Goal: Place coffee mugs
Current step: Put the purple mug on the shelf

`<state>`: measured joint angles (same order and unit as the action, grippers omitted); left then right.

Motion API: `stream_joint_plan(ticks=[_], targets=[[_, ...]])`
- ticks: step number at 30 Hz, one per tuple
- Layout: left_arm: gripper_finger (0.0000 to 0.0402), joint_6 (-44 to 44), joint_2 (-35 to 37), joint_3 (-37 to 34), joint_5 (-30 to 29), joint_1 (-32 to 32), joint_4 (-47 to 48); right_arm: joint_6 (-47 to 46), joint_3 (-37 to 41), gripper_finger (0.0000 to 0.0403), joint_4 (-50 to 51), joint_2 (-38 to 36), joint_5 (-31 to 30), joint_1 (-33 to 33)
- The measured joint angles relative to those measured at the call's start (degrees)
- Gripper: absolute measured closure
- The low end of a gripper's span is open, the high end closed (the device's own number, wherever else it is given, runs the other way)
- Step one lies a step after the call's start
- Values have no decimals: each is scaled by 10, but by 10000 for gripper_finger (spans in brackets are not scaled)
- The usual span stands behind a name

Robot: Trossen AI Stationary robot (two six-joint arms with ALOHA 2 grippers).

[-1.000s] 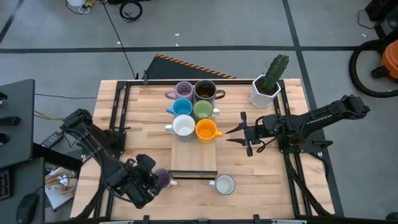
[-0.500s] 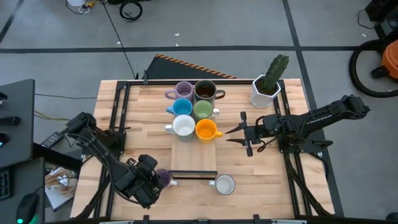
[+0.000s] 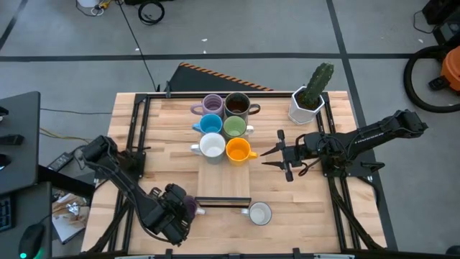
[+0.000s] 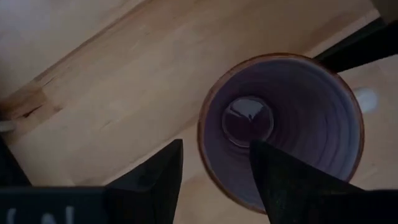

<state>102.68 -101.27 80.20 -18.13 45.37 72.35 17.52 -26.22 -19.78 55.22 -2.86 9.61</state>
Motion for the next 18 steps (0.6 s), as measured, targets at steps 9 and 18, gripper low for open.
stream_joint_plan(ticks=[9, 18], targets=[[229, -13, -12, 0, 3, -6, -9, 0, 0, 270, -3, 0, 2, 0], [231, -13, -12, 0, -4, -6, -18, 0, 0, 270, -8, 0, 11, 1]])
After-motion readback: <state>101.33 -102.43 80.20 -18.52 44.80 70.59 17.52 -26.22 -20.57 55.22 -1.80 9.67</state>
